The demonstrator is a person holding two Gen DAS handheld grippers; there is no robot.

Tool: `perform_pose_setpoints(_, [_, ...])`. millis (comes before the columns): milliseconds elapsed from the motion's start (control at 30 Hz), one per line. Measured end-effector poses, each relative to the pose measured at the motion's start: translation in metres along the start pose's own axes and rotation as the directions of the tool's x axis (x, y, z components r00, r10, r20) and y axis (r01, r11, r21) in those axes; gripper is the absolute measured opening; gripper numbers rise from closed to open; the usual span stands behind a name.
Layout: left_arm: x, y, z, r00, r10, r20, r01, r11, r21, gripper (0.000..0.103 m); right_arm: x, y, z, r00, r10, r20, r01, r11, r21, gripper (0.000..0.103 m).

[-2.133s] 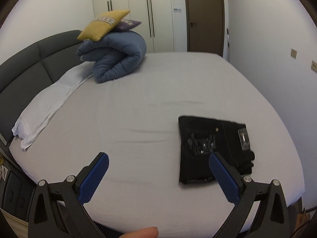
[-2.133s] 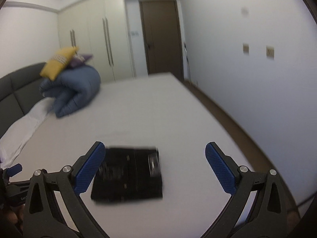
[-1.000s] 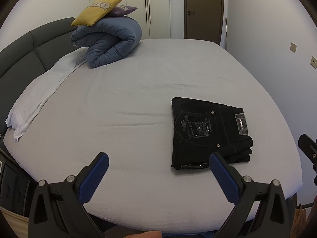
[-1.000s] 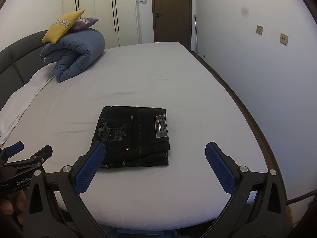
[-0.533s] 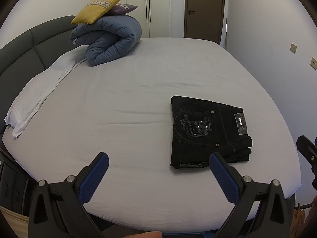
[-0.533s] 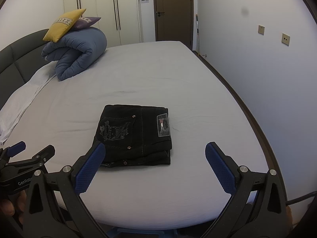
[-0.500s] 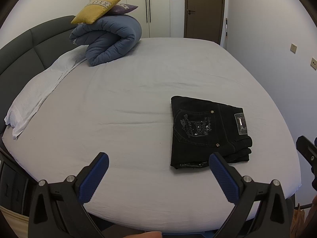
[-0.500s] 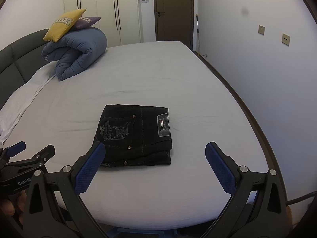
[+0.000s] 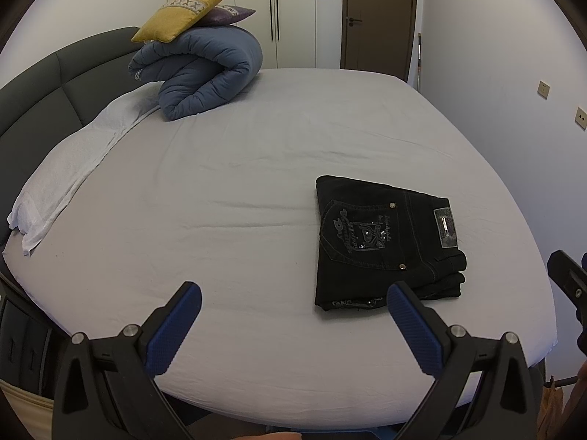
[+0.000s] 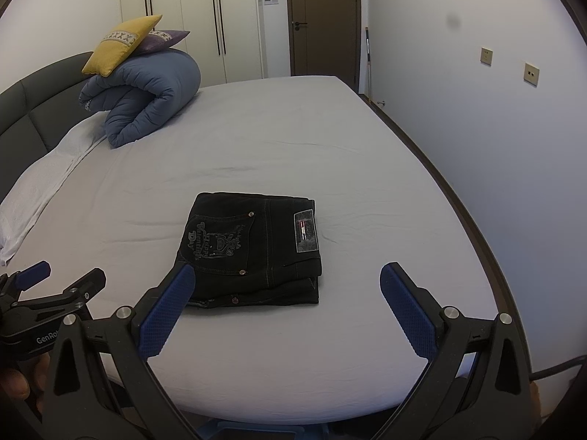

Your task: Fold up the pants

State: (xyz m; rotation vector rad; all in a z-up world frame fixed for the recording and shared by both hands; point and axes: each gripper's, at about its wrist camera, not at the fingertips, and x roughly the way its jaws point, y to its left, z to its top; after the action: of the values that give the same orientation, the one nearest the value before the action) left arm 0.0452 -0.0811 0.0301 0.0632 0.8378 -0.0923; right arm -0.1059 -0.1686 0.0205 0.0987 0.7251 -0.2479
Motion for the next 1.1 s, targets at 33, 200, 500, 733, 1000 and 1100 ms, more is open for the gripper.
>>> perform_pose_setpoints(33, [0.0,0.0002,0.0002,1.0,0.0,0.0,0.0,1.0,0.001,0.103,-0.0001,0.0001,0.0,1.0,0.0,0.0,0.0,1.0,0.0,0.103])
perform_pose_setpoints(200, [0.0,-0.0012,-0.0012,1.0,0.0,-0.001,0.0,1.0,-0.001,0.103,0.0009,0.0017,-0.0006,1.0,0.004,-0.002,-0.004,1.0,-0.003,0.103])
perform_pose_setpoints(500, [0.0,-0.0028,-0.0025,1.0,0.0,-0.003,0.0,1.0,-0.002,0.103,0.0031,0.0005,0.0001,1.0,0.009,-0.005,-0.009,1.0,-0.005,0.103])
perform_pose_setpoints(733, [-0.0007,-0.0047,-0.0043,1.0,-0.001,-0.003,0.001,1.0,-0.002,0.103,0.0041,-0.0003,0.0008,1.0,0.011,-0.005,-0.011,1.0,-0.006,0.103])
perform_pose_setpoints(1000, [-0.001,-0.0036,-0.0033,1.0,0.0,-0.004,0.0,1.0,-0.005,0.103,0.0053,-0.0006,0.002,1.0,0.015,-0.007,-0.015,1.0,-0.01,0.103])
perform_pose_setpoints(1100, [-0.0011,-0.0036,-0.0034,1.0,0.0,-0.004,0.0,1.0,-0.005,0.103,0.005,-0.0003,0.0016,1.0,0.014,-0.007,-0.014,1.0,-0.01,0.103])
